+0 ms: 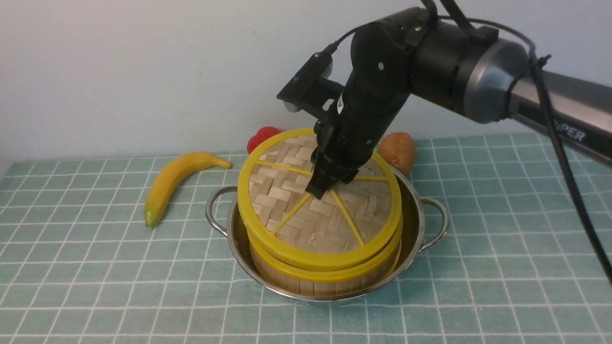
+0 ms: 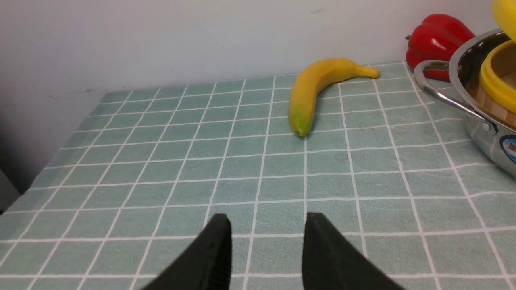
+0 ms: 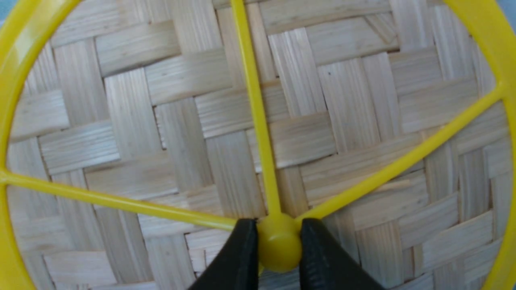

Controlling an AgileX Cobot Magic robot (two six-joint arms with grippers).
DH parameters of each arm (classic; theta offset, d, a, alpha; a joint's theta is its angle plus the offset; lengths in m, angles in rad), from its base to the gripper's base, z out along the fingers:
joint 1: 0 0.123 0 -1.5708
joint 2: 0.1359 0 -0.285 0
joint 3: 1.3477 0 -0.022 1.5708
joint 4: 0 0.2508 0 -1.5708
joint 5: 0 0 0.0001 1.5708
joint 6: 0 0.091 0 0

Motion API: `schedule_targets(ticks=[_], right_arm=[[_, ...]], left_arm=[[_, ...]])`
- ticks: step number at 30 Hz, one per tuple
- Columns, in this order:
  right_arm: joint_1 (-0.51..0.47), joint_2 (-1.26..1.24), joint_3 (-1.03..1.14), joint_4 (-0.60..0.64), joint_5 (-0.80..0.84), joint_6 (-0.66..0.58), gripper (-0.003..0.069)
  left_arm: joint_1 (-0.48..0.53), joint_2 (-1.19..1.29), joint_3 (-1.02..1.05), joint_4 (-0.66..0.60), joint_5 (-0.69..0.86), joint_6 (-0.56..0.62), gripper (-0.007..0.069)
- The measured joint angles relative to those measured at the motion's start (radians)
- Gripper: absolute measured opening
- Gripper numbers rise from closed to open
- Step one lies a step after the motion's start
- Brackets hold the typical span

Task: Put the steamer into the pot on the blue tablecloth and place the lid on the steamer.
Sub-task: 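Place the bamboo steamer lid onto the steamer basket in the pot with the right gripper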

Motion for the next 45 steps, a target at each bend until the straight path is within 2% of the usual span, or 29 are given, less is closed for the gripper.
schedule_targets(ticks=[10, 21, 45], right_arm=[[0.002, -0.046, 0.000, -0.075, 0.039, 0.029, 0.0146], [0.002, -0.059, 0.000, -0.029, 0.080, 0.072, 0.0146], [0.002, 0.016, 0.000, -0.009, 0.009, -0.032, 0.0146]], left_arm=[[0.000, 0.000, 0.000, 0.000, 0.000, 0.000, 0.0243], [0.000, 0.000, 0.000, 0.000, 0.000, 0.000, 0.0243], [0.000, 0.000, 0.000, 0.000, 0.000, 0.000, 0.0243]])
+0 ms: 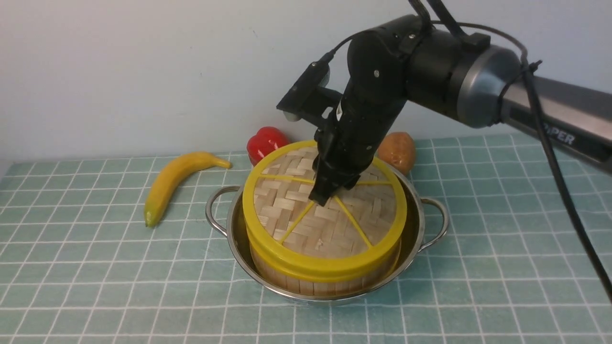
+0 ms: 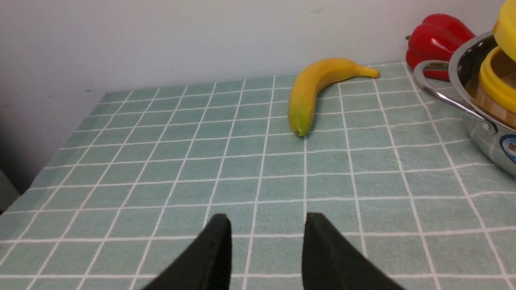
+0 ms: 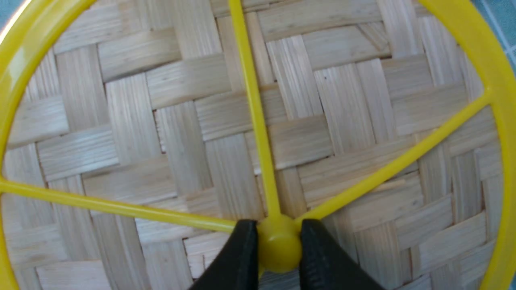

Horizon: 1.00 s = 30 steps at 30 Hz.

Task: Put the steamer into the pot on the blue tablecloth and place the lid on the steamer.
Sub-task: 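Place the bamboo steamer lid onto the steamer basket in the pot with the right gripper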

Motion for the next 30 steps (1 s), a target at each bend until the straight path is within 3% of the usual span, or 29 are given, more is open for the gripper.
schedule_targets(ticks=[30], right_arm=[[0.000, 0.054, 0.001, 0.013, -0.063, -0.005, 0.0146]], left_arm=[[0.000, 0.000, 0.000, 0.000, 0.000, 0.000, 0.0243]])
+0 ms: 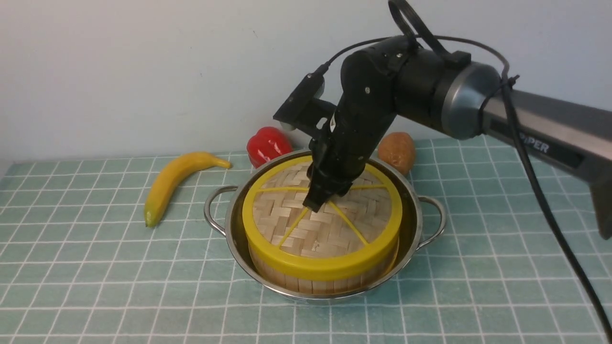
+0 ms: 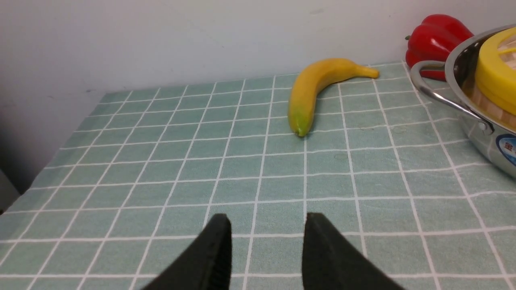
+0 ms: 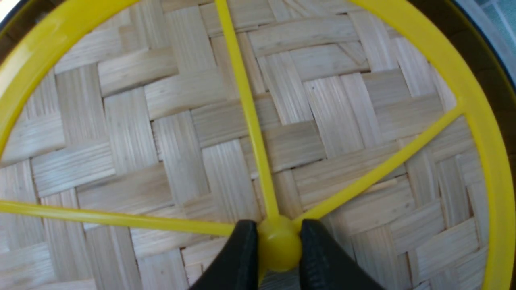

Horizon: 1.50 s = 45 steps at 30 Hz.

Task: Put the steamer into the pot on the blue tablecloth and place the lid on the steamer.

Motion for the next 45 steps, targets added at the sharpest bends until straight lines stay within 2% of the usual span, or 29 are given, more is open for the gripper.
schedule_targets(ticks=[7, 14, 17, 20, 23, 27, 29, 30, 31, 36, 45], right_arm=[[0.000, 0.000, -0.001, 0.000, 0.001, 0.000, 0.0160], [0.000, -0.001, -0.027, -0.046, 0.017, 0.008, 0.0430], [0.000, -0.026, -0.068, -0.073, 0.065, 0.020, 0.0478], [0.000, -0.068, -0.117, -0.099, 0.111, 0.039, 0.0486], [0.000, -0.126, -0.186, -0.151, 0.121, 0.069, 0.0450], [0.000, -0.231, -0.235, -0.177, 0.122, 0.117, 0.0200], [0.000, -0.275, -0.239, -0.178, 0.124, 0.130, 0.0044], [0.000, -0.279, -0.239, -0.178, 0.124, 0.130, 0.0036], [0.000, -0.310, -0.240, -0.180, 0.125, 0.150, -0.0006], [0.000, -0.360, -0.240, -0.164, 0.129, 0.202, -0.0015], [0.000, -0.362, -0.240, -0.054, 0.132, 0.245, -0.0005]], left_arm=[[0.000, 0.000, 0.000, 0.000, 0.000, 0.000, 0.0243], [0.000, 0.000, 0.000, 0.000, 0.000, 0.000, 0.0243], [0.000, 0.000, 0.000, 0.000, 0.000, 0.000, 0.0243], [0.000, 0.000, 0.000, 0.000, 0.000, 0.000, 0.0243], [0.000, 0.000, 0.000, 0.000, 0.000, 0.000, 0.0243], [0.000, 0.000, 0.000, 0.000, 0.000, 0.000, 0.0243], [0.000, 0.000, 0.000, 0.000, 0.000, 0.000, 0.0243], [0.000, 0.000, 0.000, 0.000, 0.000, 0.000, 0.0243], [0.000, 0.000, 0.000, 0.000, 0.000, 0.000, 0.0243], [0.000, 0.000, 0.000, 0.000, 0.000, 0.000, 0.0243], [0.000, 0.000, 0.000, 0.000, 0.000, 0.000, 0.0243]])
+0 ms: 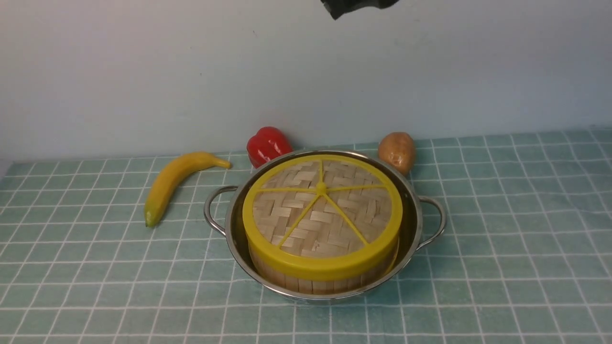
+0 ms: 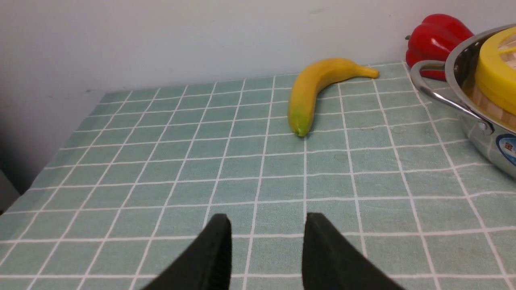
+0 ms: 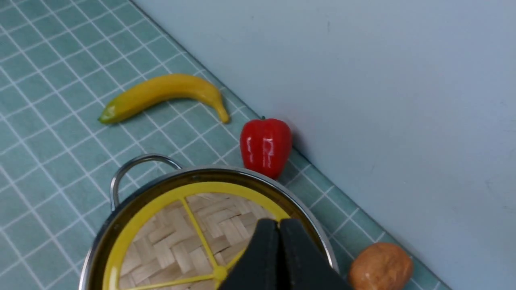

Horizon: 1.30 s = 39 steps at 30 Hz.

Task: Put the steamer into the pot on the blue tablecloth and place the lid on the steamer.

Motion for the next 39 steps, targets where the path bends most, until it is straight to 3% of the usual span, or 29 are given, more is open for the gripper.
schedule_targets(ticks=[7, 10, 13, 18, 21, 28, 39], right_arm=[[0.000, -0.036, 0.085, 0.016, -0.006, 0.003, 0.0011], [-0.009, -0.158, 0.333, -0.002, -0.034, 0.021, 0.0024], [-0.045, -0.318, 0.612, -0.002, -0.162, 0.053, 0.0036], [-0.192, -0.674, 1.116, -0.005, -0.495, 0.137, 0.0059], [-0.352, -0.926, 1.453, -0.019, -0.750, 0.229, 0.0073], [-0.591, -1.387, 1.895, -0.019, -1.133, 0.316, 0.0098], [-0.660, -1.689, 2.190, -0.036, -1.118, 0.337, 0.0123]], left_arm=[[0.000, 0.000, 0.000, 0.000, 0.000, 0.000, 0.0243], [0.000, 0.000, 0.000, 0.000, 0.000, 0.000, 0.0243], [0.000, 0.000, 0.000, 0.000, 0.000, 0.000, 0.0243], [0.000, 0.000, 0.000, 0.000, 0.000, 0.000, 0.0243], [0.000, 0.000, 0.000, 0.000, 0.000, 0.000, 0.0243], [0.000, 0.000, 0.000, 0.000, 0.000, 0.000, 0.0243], [0.000, 0.000, 0.000, 0.000, 0.000, 0.000, 0.0243]])
